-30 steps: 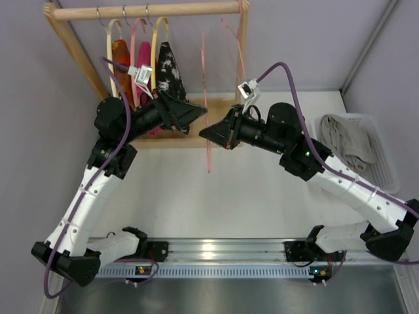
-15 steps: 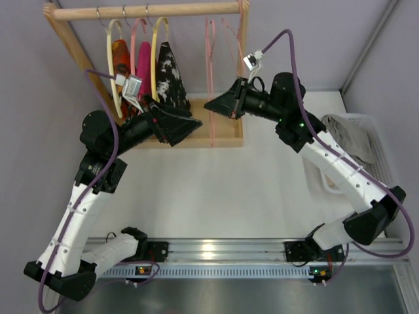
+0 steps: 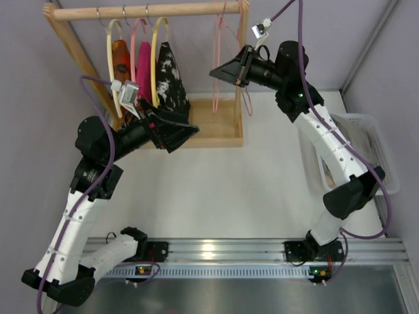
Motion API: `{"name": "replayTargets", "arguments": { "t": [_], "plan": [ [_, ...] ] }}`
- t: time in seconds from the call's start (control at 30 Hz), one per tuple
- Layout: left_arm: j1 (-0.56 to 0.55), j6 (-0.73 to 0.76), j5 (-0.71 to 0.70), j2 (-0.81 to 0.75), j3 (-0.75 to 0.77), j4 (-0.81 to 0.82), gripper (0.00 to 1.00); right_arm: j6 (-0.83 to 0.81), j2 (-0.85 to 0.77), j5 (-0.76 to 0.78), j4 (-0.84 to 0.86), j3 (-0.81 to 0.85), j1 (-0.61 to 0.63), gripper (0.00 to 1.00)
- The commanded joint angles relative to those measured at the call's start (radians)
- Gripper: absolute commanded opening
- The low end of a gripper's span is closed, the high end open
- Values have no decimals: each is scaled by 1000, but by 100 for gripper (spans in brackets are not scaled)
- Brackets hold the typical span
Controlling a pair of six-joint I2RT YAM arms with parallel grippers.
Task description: Remove the trousers from the hanger
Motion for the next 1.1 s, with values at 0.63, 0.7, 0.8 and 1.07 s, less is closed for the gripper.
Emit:
{"name": "replayTargets", "arguments": {
  "t": [0.63, 0.7, 0.8, 1.07],
  "plan": [
    [10, 6, -14, -9, -25, 4, 98, 120, 104, 111, -141, 75, -78, 0],
    [12, 6, -13, -8, -25, 4, 98, 114, 117, 118, -139, 115, -84, 0],
    [12, 5, -13, -5, -25, 2, 98, 100, 120, 117, -138, 121, -90, 1],
    [18, 14, -17, -6, -37, -1, 98, 75, 36, 114, -127, 4, -84, 53]
  ]
}}
